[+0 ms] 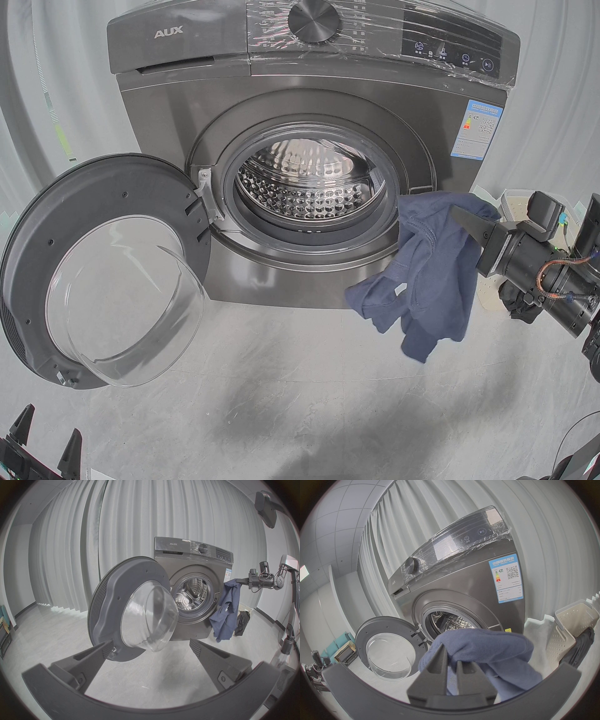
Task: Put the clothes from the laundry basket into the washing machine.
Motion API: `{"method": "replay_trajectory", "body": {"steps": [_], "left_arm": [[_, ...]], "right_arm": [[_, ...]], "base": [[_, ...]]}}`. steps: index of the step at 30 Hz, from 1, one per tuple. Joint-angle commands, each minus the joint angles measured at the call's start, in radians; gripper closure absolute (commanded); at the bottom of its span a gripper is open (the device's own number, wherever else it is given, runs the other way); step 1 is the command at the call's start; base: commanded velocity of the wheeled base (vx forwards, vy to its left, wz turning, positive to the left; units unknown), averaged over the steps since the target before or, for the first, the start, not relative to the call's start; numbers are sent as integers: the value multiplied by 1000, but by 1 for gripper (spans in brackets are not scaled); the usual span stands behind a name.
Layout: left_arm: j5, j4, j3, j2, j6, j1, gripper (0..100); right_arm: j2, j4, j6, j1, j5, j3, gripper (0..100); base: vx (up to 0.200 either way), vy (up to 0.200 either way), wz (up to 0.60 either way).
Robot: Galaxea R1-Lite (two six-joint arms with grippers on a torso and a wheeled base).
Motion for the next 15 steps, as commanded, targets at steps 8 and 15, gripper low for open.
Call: {"method": "replay_trajectory", "body": {"steps": [8,15], "left_arm": [[1,0,13,-17,-1,0,0],[1,0,15,-17,-1,0,0]], "right_arm": [[1,0,0,5,0,1,100],[7,0,1,5,0,3,100]], "base": [[0,-50,0],[0,-143,0]]}}
